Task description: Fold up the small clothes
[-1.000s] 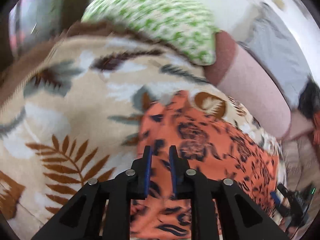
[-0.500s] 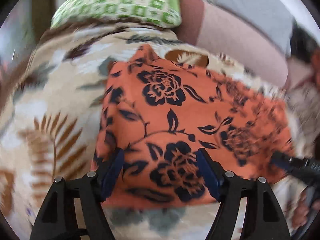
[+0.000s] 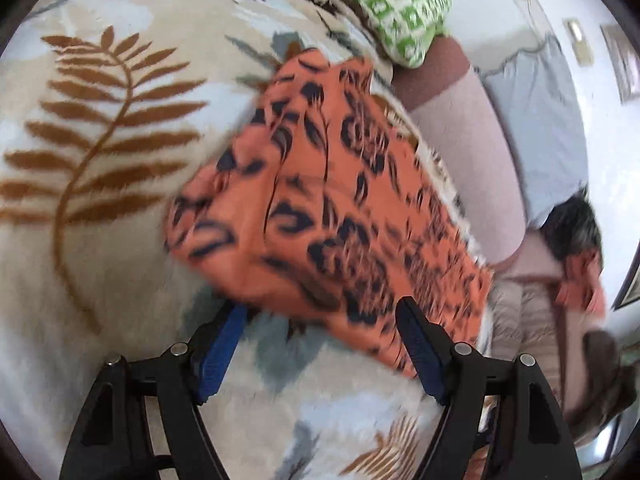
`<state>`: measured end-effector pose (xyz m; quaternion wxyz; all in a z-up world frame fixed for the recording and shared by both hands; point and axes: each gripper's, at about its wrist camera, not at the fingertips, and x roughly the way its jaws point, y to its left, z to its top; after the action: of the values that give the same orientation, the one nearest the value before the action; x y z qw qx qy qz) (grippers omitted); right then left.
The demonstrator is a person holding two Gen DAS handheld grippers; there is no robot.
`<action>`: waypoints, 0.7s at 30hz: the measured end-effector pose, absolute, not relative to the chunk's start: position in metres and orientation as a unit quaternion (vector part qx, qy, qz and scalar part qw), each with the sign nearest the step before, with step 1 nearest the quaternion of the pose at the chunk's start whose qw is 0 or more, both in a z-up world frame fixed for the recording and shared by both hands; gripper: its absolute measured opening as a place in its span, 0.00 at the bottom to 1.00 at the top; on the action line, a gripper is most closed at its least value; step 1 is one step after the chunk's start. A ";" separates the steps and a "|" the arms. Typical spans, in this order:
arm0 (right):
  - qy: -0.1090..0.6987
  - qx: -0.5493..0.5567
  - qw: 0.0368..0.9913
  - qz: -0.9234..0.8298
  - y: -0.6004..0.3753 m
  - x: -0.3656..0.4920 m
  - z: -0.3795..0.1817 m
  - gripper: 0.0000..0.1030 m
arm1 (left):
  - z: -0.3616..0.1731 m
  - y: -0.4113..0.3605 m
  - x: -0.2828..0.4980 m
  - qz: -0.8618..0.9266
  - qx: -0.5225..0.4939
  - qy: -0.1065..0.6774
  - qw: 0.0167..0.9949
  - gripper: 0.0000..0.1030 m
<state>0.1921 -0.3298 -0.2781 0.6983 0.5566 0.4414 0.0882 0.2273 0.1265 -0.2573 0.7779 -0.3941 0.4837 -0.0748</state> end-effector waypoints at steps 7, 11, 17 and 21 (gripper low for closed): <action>0.427 0.575 0.696 0.043 -0.332 0.216 -0.302 0.74 | -0.267 0.120 0.263 -0.092 -0.440 0.450 0.772 0.83; 0.382 0.577 0.721 0.027 -0.331 0.230 -0.300 0.75 | -0.269 0.114 0.273 -0.103 -0.453 0.420 0.780 0.73; 0.364 0.573 0.734 0.016 -0.336 0.241 -0.308 0.23 | -0.290 0.117 0.283 -0.076 -0.455 0.436 0.773 0.21; 0.367 0.568 0.737 0.015 -0.338 0.244 -0.308 0.16 | -0.280 0.116 0.280 -0.076 -0.440 0.426 0.787 0.16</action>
<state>0.2436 -0.3384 -0.3081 0.7367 0.5681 0.3665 0.0150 0.2795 0.1159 -0.2802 0.7867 -0.4403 0.4260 -0.0762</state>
